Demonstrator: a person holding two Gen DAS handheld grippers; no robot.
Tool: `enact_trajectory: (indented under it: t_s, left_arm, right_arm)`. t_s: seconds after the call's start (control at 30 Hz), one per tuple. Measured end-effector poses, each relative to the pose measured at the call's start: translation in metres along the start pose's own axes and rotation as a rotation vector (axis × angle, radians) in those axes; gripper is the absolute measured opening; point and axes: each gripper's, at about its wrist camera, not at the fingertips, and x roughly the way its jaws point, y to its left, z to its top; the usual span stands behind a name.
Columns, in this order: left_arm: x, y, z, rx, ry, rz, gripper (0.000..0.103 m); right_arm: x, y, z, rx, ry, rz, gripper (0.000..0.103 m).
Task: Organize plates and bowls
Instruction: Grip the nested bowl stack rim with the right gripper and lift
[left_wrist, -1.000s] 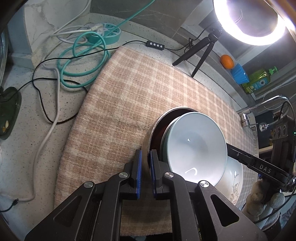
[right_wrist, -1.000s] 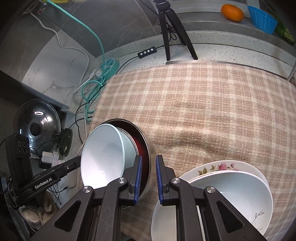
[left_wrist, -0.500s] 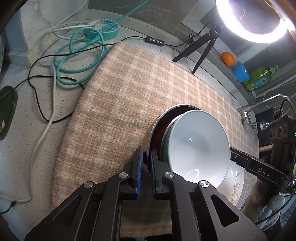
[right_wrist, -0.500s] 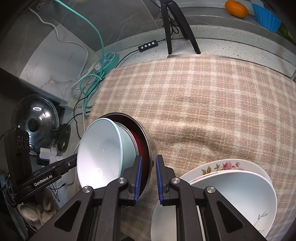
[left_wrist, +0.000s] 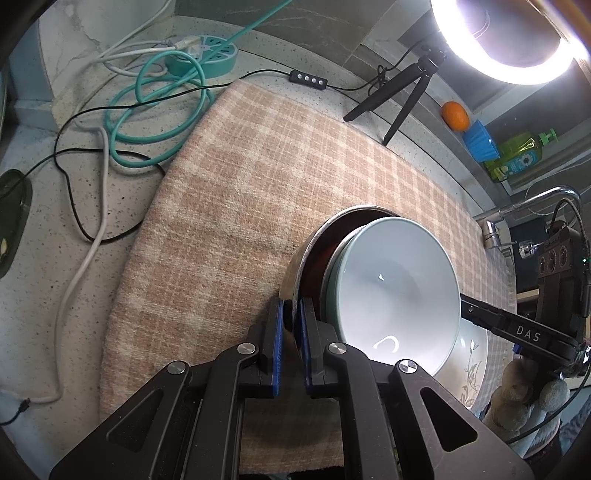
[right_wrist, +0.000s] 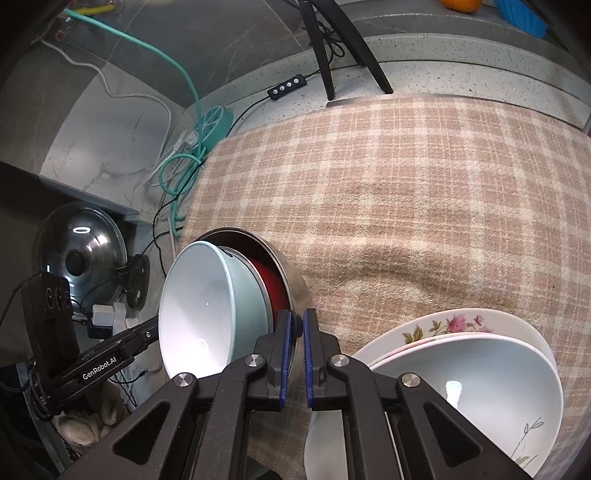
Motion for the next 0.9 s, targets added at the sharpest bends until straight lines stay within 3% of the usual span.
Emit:
enact_trajectory:
  t_s: [0.23, 0.9]
  left_arm:
    - [0.000, -0.001, 0.000, 0.003, -0.002, 0.005, 0.007]
    - [-0.020, -0.010, -0.002, 0.023, -0.032, 0.015, 0.007]
  right_arm:
    - [0.001, 0.009, -0.002, -0.035, -0.004, -0.057, 0.006]
    - [-0.018, 0.017, -0.009, -0.026, -0.025, -0.043, 0.006]
